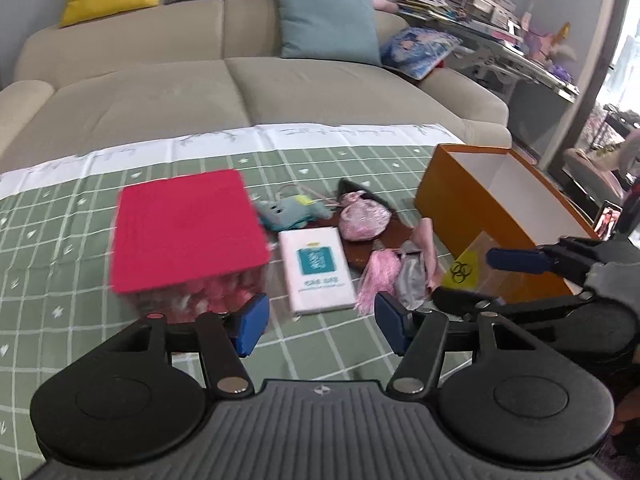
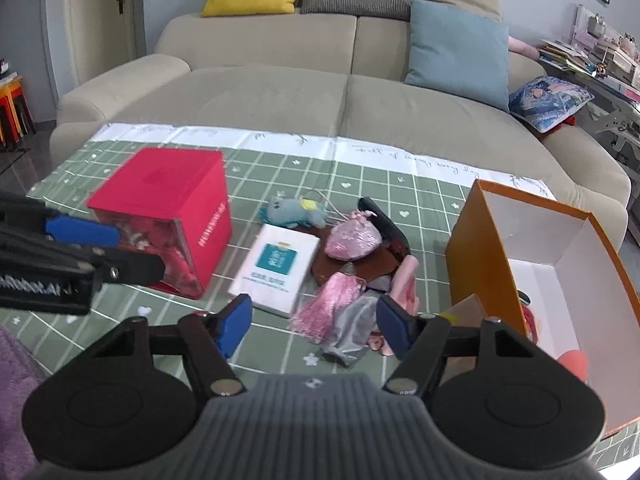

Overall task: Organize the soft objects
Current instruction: 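Move both tools back over the remaining soft items on the mat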

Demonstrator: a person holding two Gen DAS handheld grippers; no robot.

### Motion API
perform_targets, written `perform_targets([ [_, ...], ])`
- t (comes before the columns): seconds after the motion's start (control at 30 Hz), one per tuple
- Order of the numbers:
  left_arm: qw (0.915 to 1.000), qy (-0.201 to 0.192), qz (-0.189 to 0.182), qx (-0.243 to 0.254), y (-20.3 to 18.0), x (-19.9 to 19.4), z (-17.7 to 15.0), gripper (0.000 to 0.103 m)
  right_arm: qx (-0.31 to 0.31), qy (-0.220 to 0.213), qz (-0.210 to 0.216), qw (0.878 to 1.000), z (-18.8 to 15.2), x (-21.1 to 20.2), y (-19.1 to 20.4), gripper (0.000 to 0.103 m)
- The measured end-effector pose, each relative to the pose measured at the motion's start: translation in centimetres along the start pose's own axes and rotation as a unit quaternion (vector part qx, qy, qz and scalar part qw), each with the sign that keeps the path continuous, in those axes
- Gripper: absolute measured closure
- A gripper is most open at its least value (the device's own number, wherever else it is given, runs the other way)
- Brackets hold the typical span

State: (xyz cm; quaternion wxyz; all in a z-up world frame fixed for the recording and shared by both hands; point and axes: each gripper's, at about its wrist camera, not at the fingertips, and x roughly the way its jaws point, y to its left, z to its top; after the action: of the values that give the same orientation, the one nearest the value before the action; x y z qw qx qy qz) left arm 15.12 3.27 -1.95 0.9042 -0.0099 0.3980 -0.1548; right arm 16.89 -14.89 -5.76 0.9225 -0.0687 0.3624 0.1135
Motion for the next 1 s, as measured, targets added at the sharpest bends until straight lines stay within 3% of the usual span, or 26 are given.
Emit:
perform_targets([
  [0.2, 0.999, 0.042, -0.012, 0.008, -1.4, 3.1, 2.9, 0.027, -0.033, 0.025, -0.001, 0.999, 1.0, 1.9, -2.1, 0.044],
  [0.4, 0.9914, 0.128, -0.025, 0.014, -1.7, 7.2, 7.6, 0.017, -0.103, 0.077, 0.043, 0.991, 4.2, 4.1, -4.7, 0.046],
  [0.53, 0.9826, 0.181, -0.003, 0.044, -2.4, 10.7, 9.9, 0.015, -0.114, 0.107, 0.074, 0.985, 5.8, 6.0, -6.2, 0.046],
  [0.7, 0.969, 0.241, 0.005, 0.054, -3.0, 15.0, 11.6, 0.013, -0.136, 0.115, 0.095, 0.979, 6.6, 7.8, -7.2, 0.046],
  [0.77, 0.9594, 0.274, 0.015, 0.064, -3.1, 17.0, 11.9, 0.013, -0.145, 0.121, 0.109, 0.976, 6.8, 8.4, -7.6, 0.046],
  [1.0, 0.9399, 0.336, 0.058, 0.024, -2.8, 21.5, 11.5, 0.012, -0.157, 0.131, 0.123, 0.971, 6.7, 9.6, -8.8, 0.045],
])
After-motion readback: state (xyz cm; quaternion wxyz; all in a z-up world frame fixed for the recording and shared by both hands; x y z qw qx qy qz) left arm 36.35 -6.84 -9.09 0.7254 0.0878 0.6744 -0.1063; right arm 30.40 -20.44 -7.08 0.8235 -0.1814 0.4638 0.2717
